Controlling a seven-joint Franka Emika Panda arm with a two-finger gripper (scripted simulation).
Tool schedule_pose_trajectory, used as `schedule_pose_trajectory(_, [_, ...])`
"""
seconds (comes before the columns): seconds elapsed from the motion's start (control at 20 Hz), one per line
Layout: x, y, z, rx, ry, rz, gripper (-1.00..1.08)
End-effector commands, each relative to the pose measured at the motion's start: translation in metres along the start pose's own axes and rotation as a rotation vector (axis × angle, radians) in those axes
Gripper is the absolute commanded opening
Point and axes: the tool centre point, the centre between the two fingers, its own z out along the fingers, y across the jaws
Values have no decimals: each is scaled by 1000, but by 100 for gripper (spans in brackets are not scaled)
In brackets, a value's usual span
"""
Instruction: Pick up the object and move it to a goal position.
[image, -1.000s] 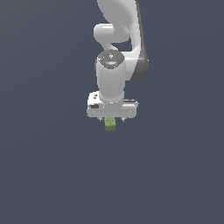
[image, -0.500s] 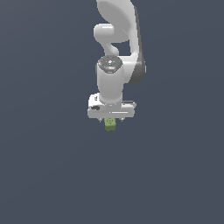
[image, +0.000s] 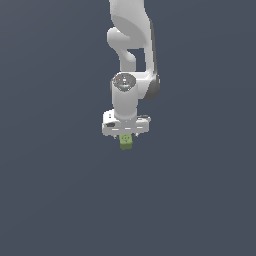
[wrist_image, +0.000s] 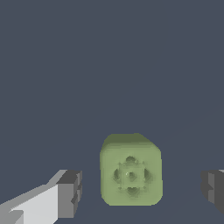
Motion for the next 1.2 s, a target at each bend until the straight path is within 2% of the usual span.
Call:
schedule_pose_trajectory(0.0, [-8,0,8,-1,1,-17,100])
schedule_pose_trajectory(0.6, [-17,0,22,-1,0,-32,100])
schedule_pose_trajectory(1.15, [-18,0,65,-1,1,-34,100])
